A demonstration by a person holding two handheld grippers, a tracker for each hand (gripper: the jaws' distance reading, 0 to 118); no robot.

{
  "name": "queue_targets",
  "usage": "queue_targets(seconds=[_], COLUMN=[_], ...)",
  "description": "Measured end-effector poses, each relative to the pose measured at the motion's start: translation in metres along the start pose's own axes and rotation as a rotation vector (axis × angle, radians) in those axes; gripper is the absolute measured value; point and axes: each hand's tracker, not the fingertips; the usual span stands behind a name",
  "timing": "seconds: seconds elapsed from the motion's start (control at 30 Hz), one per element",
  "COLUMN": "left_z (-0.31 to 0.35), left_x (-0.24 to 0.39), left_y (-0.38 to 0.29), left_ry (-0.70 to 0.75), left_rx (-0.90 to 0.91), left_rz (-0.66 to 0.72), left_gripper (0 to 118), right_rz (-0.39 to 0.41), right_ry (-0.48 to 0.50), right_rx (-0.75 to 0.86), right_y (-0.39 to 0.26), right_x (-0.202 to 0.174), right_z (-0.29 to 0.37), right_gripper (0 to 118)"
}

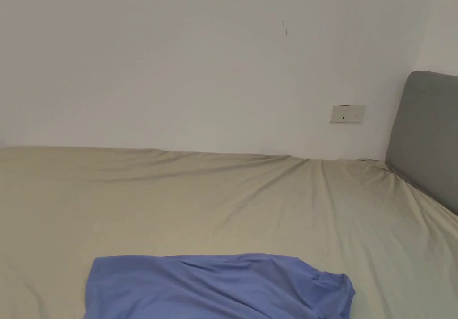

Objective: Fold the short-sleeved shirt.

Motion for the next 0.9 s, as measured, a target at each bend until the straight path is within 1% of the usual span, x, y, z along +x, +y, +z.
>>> queue_targets(seconds=[0.07,0.13,0.17,0.2,0.23,0.3,0.33,0.4,0.57,0.77,0.83,0.9], left_z=[0.013,0.028,0.034,0.036,0.042,0.053,0.062,0.077,0.124,0.168,0.175,0.174], left_x=[-0.014,-0.030,-0.036,-0.049,-0.054,-0.054,-0.047,-0.044,-0.043,-0.049,-0.055,-0.068], left_y=[-0.014,-0.023,-0.026,-0.028,-0.029,-0.030,-0.033,-0.035,-0.045,-0.085,-0.098,-0.113], left_ry=[-0.015,-0.037,-0.056,-0.067,-0.085,-0.077,-0.070,-0.059,-0.085,-0.115,-0.153,-0.158], left_rx=[0.000,0.009,0.010,0.017,0.011,-0.004,-0.013,-0.016,-0.013,-0.078,-0.136,-0.158], left_rz=[0.069,0.169,0.212,0.247,0.265,0.220,0.169,0.110,0.097,0.046,0.060,0.072], left_gripper=[0,0,0,0,0,0,0,0,0,0,0,0], right_rz=[-0.014,-0.094,-0.111,-0.106,-0.078,0.000,0.038,0.073,0.086,0.094,0.076,0.065], right_ry=[0.009,0.054,0.074,0.087,0.086,0.098,0.105,0.109,0.138,0.204,0.207,0.212], right_rx=[0.007,0.007,0.000,0.001,-0.006,-0.033,-0.045,-0.040,-0.060,-0.145,-0.155,-0.159], right_y=[-0.015,-0.022,-0.023,-0.026,-0.028,-0.035,-0.039,-0.049,-0.078,-0.130,-0.149,-0.166], right_x=[0.008,0.016,0.019,0.022,0.022,0.021,0.021,0.019,0.031,0.050,0.058,0.064], right_z=[0.007,0.019,0.024,0.030,0.036,0.046,0.054,0.073,0.117,0.160,0.175,0.186], right_gripper=[5,5,5,5,5,5,5,5,5,5,5,5])
